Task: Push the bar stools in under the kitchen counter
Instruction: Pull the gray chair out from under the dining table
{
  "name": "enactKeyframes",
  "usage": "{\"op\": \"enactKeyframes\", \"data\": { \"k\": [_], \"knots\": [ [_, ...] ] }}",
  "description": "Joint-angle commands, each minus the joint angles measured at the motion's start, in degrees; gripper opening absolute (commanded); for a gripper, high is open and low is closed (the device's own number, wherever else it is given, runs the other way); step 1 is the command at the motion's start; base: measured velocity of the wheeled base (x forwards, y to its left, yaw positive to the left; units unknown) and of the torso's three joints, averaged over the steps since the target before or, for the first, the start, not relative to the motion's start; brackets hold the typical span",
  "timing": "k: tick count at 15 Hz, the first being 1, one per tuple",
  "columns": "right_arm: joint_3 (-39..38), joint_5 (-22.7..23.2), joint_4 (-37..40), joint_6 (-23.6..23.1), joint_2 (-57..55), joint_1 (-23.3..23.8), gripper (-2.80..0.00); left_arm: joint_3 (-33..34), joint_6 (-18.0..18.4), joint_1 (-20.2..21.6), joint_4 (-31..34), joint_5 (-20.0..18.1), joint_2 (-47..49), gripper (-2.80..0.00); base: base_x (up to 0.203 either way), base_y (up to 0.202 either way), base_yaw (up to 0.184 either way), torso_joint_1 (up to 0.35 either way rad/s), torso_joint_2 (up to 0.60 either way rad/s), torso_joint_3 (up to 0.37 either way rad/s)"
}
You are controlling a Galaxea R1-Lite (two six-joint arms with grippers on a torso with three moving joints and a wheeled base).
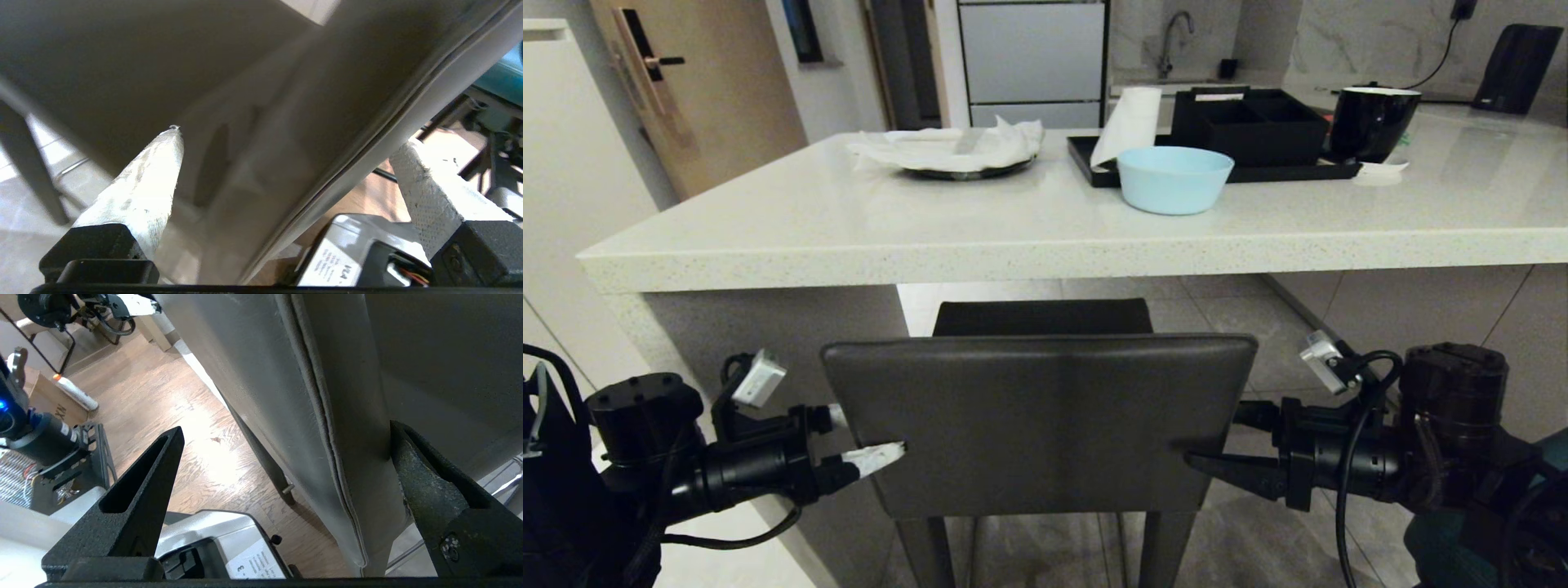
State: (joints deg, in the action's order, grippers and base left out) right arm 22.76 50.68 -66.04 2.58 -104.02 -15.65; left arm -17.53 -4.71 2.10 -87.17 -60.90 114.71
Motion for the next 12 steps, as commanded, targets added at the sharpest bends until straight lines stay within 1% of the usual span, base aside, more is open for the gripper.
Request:
{"op": "enactKeyframes", "data": {
  "k": [1, 3, 4, 12],
  "knots": [
    [-0.1, 0.3, -0.2, 0.1, 0.3, 0.0, 0.0, 0.3, 0.5, -0.7, -0.5, -0.5, -0.4, 0.0, 0.0, 0.0, 0.0, 0.0, 0.0, 0.0],
    [-0.1, 0.3, -0.2, 0.1, 0.2, 0.0, 0.0, 0.8, 4.6, -1.0, -0.5, -0.4, 0.1, 0.0, 0.0, 0.0, 0.0, 0.0, 0.0, 0.0],
    [-0.1, 0.3, -0.2, 0.1, 0.2, 0.0, 0.0, 0.9, 5.6, -0.9, -0.5, -0.4, 0.3, 0.0, 0.0, 0.0, 0.0, 0.0, 0.0, 0.0],
    [-0.1, 0.4, -0.2, 0.1, 0.1, -0.4, 0.0, 0.6, 5.6, -1.0, -0.5, -0.1, 0.1, 0.0, 0.0, 0.0, 0.0, 0.0, 0.0, 0.0]
  ]
}}
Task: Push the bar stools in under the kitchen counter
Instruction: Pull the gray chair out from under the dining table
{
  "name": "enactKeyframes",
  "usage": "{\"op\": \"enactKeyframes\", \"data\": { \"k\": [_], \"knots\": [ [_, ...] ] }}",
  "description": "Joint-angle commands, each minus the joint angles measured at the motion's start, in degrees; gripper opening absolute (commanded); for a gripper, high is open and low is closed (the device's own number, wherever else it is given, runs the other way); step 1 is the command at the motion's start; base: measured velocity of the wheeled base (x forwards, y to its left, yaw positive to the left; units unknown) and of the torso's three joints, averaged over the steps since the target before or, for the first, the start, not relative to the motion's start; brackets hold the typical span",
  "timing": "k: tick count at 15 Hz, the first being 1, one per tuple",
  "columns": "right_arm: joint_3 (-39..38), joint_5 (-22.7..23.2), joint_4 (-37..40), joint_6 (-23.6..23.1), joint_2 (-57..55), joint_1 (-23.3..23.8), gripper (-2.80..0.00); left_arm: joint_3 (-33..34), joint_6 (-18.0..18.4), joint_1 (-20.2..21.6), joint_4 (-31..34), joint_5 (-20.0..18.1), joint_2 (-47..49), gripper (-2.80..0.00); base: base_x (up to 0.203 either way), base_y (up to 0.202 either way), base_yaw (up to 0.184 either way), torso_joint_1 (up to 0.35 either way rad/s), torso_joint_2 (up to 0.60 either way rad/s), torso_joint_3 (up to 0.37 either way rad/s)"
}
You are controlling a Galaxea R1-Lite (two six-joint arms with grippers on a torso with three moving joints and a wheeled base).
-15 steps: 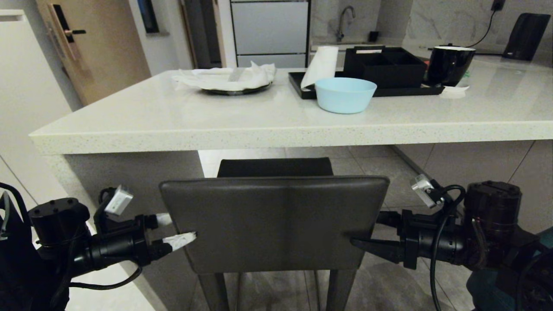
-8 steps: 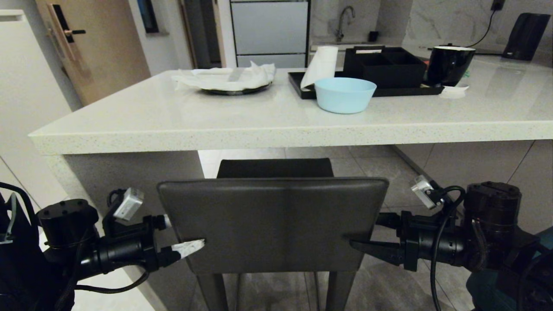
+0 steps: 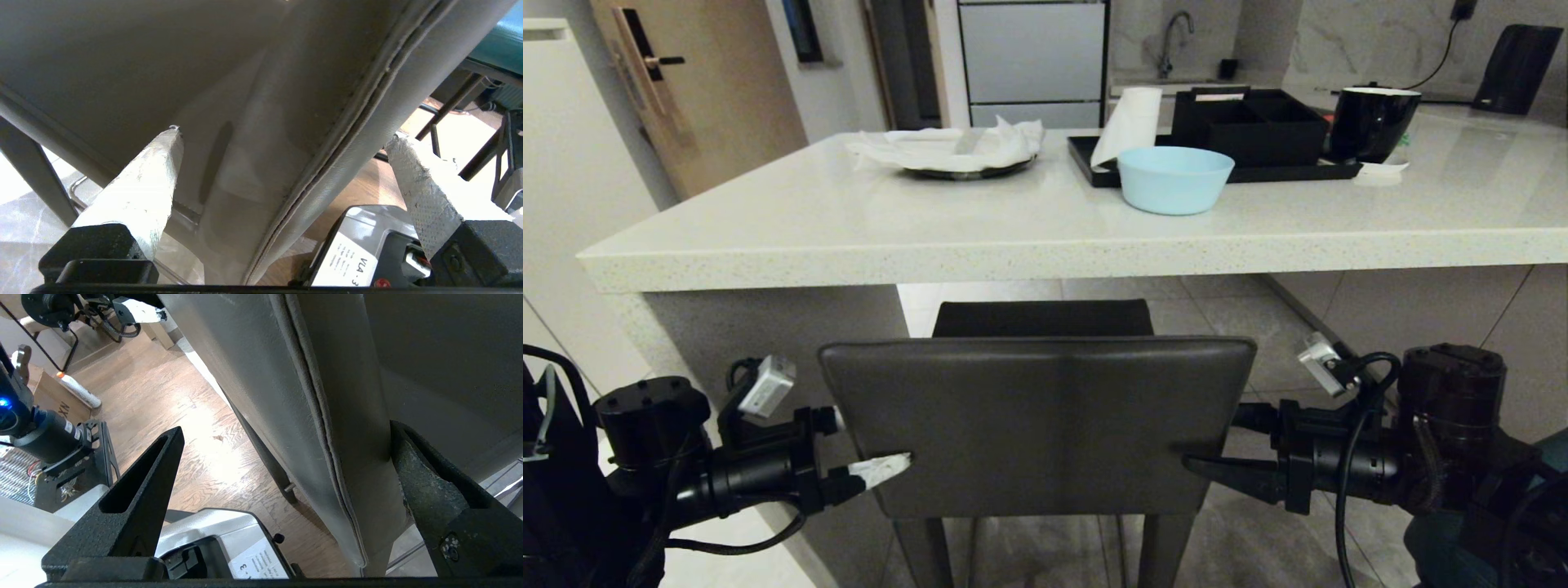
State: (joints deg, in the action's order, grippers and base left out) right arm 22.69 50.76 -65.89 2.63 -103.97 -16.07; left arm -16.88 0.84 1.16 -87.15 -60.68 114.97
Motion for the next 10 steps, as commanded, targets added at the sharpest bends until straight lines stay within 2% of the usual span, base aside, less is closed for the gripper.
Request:
{"op": "enactKeyframes", "data": {
  "k": [1, 5, 10],
  "knots": [
    [0.1, 0.3, -0.4, 0.0, 0.1, 0.0, 0.0, 0.0, 0.1, 0.2, -0.5, -0.4, -0.3, 0.0, 0.0, 0.0, 0.0, 0.0, 0.0, 0.0],
    [0.3, 0.3, -0.4, 0.4, 0.1, 0.1, 0.0, -0.1, 0.1, -0.7, -0.5, -0.4, -0.1, 0.0, -0.014, 0.0, 0.0, 0.0, 0.0, 0.001],
    [0.3, 0.3, -0.4, 0.3, -0.4, 0.1, 0.0, -0.4, 0.1, -0.9, -0.5, -0.2, 0.1, 0.0, -0.186, 0.0, -0.001, 0.004, 0.0, 0.005]
  ]
}}
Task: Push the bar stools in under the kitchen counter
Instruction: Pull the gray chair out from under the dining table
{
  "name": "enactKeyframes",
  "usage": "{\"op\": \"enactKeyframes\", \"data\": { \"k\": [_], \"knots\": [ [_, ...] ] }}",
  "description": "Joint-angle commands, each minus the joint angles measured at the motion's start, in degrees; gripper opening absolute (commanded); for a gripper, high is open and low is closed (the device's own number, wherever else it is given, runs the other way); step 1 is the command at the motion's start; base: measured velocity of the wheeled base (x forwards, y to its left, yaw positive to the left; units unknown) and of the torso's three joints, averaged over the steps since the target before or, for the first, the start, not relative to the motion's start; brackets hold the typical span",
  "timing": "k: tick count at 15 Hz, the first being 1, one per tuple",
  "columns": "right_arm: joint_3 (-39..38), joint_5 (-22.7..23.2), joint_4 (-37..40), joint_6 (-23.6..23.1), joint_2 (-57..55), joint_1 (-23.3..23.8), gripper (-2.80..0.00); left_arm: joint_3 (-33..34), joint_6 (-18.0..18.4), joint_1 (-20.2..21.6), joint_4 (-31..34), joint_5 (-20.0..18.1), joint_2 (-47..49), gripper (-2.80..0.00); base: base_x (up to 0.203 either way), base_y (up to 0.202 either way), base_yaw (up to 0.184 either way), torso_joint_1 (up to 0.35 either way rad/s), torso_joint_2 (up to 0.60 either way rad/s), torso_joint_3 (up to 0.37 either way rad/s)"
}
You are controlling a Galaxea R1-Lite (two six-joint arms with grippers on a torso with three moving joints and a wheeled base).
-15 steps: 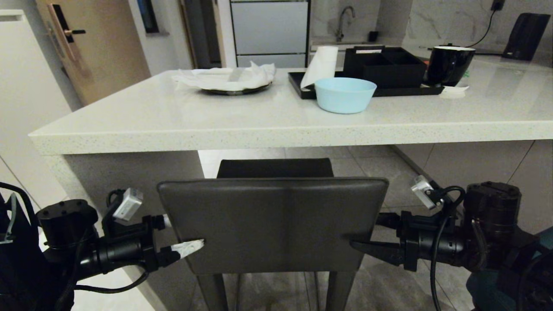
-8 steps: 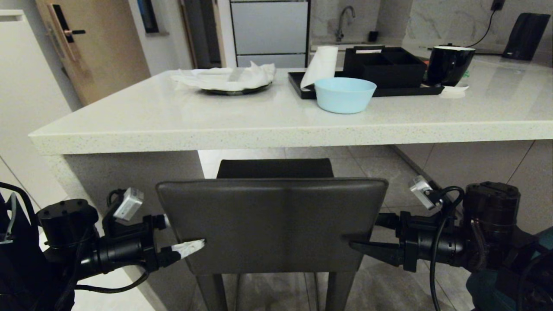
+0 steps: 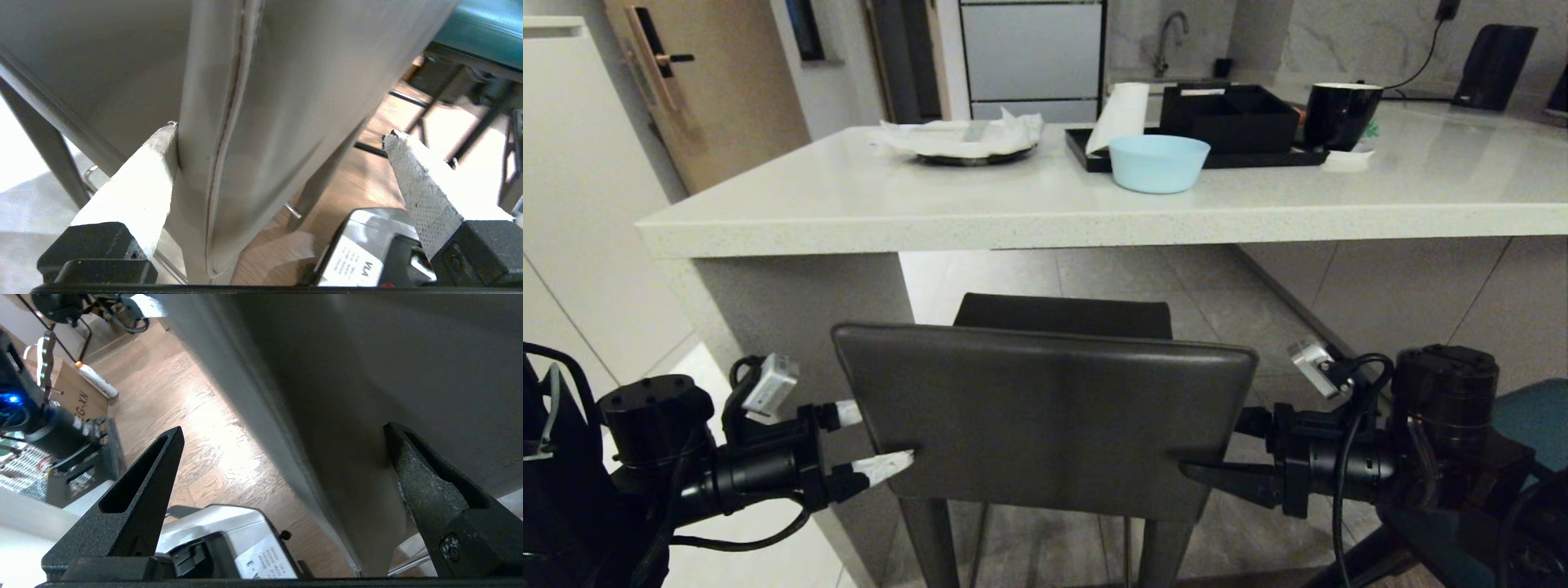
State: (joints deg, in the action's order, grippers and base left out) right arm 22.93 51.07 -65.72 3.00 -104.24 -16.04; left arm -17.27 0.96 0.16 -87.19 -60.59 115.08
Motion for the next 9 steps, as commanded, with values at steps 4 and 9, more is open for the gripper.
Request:
{"op": "enactKeyframes", "data": {
  "k": [4, 9],
  "knots": [
    [0.0, 0.0, -0.6, 0.0, -0.2, 0.0, 0.0, 0.0, -0.1, 0.3, -0.5, -0.3, 0.3, 0.0, -0.193, 0.0, -0.001, 0.003, 0.0, 0.003],
    [0.1, 0.0, -0.6, 0.0, -0.2, 0.0, 0.0, 0.1, -0.1, 0.1, -0.5, -0.3, 0.0, 0.0, -0.194, 0.0, -0.003, 0.003, 0.0, 0.003]
  ]
}}
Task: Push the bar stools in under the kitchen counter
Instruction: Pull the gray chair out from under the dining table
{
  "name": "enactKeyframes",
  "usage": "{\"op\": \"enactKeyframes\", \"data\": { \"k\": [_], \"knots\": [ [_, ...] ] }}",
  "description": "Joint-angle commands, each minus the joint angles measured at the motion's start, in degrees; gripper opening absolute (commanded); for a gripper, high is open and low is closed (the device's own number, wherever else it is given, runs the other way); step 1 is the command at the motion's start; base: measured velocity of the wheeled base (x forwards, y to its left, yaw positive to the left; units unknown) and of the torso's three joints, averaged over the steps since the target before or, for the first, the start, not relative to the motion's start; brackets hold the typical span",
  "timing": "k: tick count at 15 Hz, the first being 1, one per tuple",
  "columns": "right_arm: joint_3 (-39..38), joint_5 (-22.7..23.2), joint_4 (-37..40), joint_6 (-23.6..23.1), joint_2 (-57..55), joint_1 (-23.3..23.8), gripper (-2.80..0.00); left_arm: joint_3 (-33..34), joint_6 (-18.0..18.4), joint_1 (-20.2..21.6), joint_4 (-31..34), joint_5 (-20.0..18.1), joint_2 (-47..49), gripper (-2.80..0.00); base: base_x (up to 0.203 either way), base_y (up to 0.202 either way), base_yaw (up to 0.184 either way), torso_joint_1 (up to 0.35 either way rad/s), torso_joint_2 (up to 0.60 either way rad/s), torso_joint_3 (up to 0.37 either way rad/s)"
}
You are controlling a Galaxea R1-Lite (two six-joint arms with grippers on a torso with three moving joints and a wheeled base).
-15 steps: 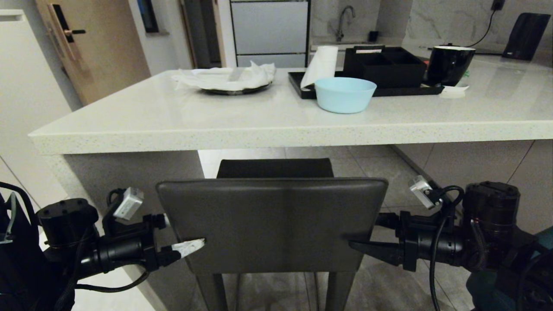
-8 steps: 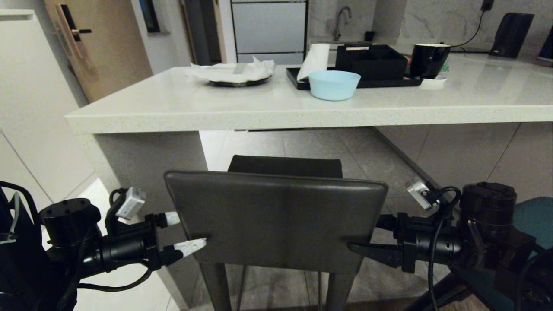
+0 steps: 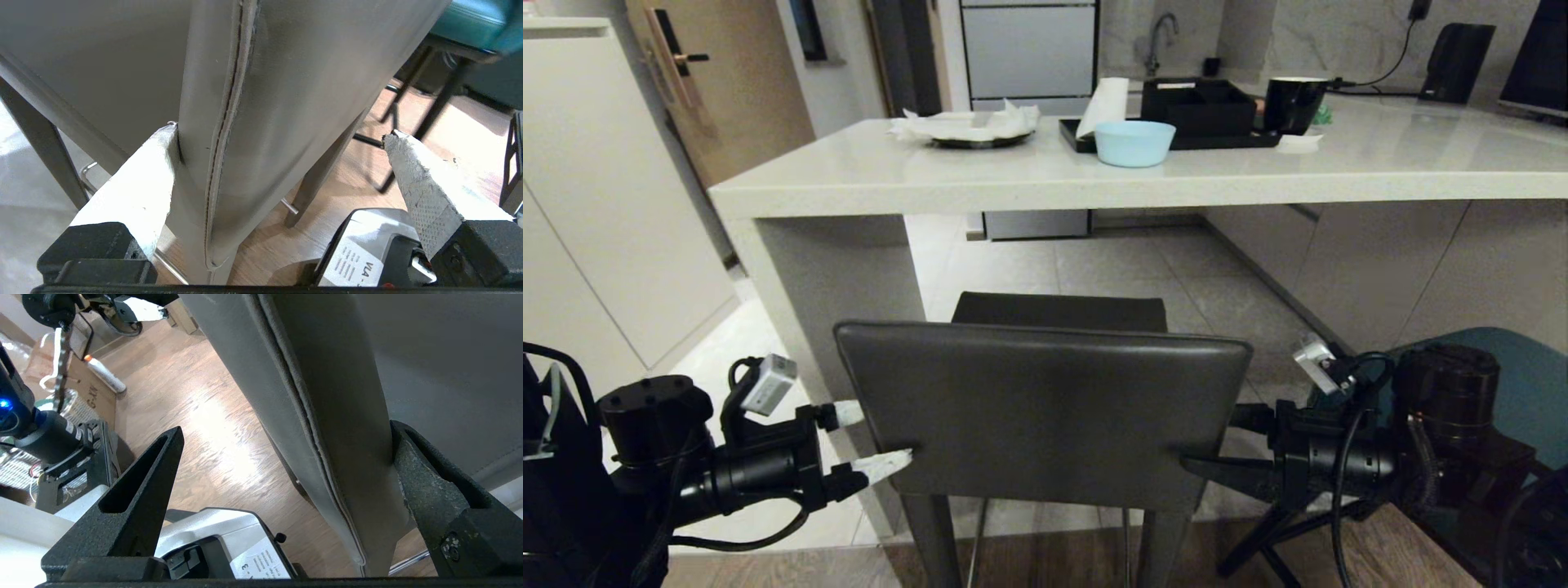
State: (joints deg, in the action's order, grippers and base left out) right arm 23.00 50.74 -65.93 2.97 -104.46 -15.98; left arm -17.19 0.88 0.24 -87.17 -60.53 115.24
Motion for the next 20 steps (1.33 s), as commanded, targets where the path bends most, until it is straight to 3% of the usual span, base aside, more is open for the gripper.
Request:
{"op": "enactKeyframes", "data": {
  "k": [1, 14, 16, 18, 20],
  "knots": [
    [0.0, 0.3, -0.4, 0.0, 0.0, 0.0, 0.0, 0.1, 0.0, -0.1, -0.5, -0.4, -0.3, 0.0, -0.194, 0.0, -0.003, 0.004, 0.0, 0.002],
    [-0.3, 0.2, -0.4, 0.0, 0.5, 0.0, 0.0, 1.1, 0.0, -0.1, -0.5, -0.4, -1.2, 0.0, -0.195, 0.0, -0.002, 0.003, 0.0, 0.002],
    [-0.4, 0.2, -0.3, 0.0, 0.6, 0.0, 0.0, 1.1, 0.1, -0.3, -0.5, 3.0, -1.3, 0.0, -0.191, 0.0, -0.004, 0.001, 0.0, 0.007],
    [-0.5, 0.2, -0.4, 0.0, 0.6, 0.0, 0.0, 1.3, 0.2, -2.5, -0.5, 10.5, -1.8, 0.0, -0.188, 0.0, -0.003, 0.003, 0.0, 0.002],
    [-0.5, 0.2, -0.4, 0.0, 0.6, 0.0, 0.0, 3.3, 0.6, -3.1, -0.5, 11.6, -2.6, 0.0, -0.061, 0.0, -0.001, -0.003, 0.0, 0.001]
  ]
}}
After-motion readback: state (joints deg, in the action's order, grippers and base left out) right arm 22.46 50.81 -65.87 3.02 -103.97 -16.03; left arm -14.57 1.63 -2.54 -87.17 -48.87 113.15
